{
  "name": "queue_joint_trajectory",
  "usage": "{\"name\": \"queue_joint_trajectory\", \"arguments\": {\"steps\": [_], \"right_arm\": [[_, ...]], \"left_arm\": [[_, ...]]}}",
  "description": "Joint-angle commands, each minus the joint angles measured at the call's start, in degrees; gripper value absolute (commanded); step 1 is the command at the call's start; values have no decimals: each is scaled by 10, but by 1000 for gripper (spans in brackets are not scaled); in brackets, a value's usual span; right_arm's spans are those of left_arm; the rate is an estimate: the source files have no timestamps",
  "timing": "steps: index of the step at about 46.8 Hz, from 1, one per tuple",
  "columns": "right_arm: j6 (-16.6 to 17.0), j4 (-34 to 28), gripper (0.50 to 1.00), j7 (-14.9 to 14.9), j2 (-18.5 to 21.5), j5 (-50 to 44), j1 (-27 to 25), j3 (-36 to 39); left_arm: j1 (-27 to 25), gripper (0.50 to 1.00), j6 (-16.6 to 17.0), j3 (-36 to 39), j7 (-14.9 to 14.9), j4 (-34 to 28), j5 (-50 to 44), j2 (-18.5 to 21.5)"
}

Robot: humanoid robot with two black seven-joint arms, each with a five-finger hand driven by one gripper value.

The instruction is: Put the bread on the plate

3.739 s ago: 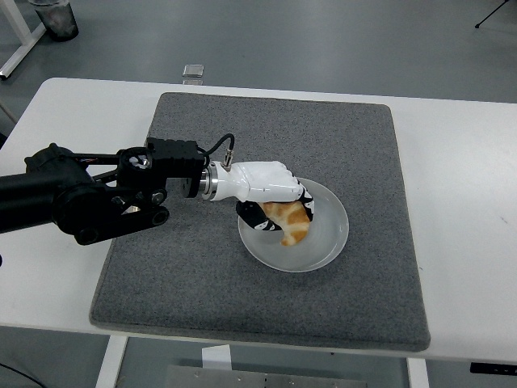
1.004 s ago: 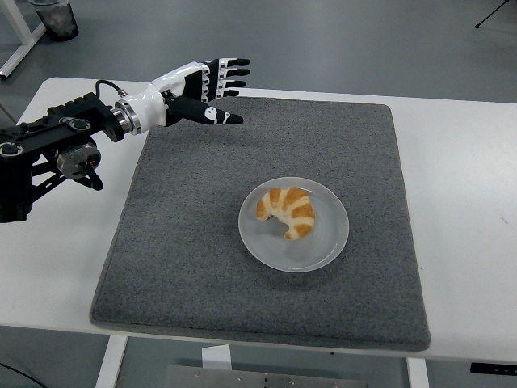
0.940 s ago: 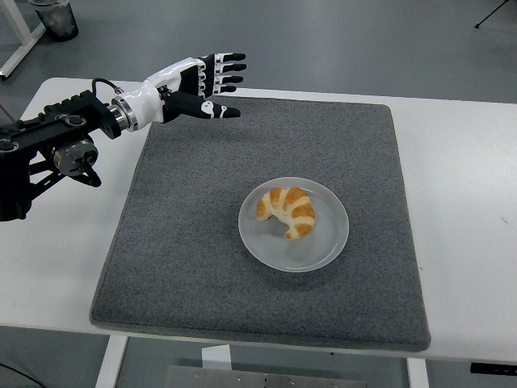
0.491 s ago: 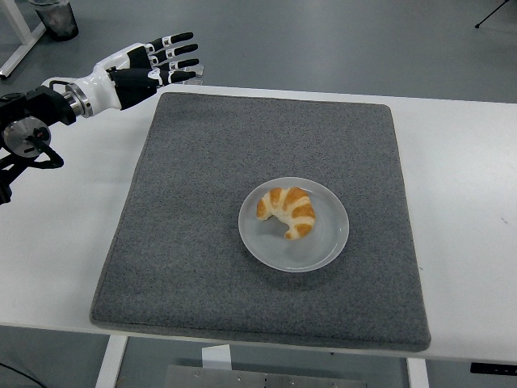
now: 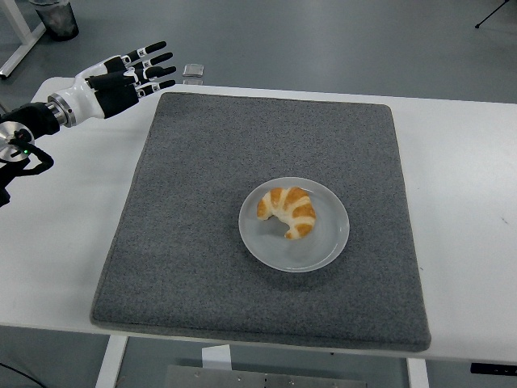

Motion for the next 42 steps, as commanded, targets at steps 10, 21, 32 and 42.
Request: {"name": "queue_joint_trajectory", "arguments": {"steps": [10, 21, 32, 42], "right_arm": [[0, 2, 952, 0, 0, 2, 0, 3], [1, 5, 954, -1, 0, 2, 0, 4], [3, 16, 952, -4, 0, 2, -1, 3], [3, 16, 952, -4, 0, -3, -1, -1]], "left_arm": [[13, 994, 0, -37, 43, 0, -61, -15], [23, 994, 0, -38, 45, 5, -94, -16], [31, 994, 0, -37, 45, 6, -101, -15], [31, 994, 0, -37, 45, 6, -101, -14]]}}
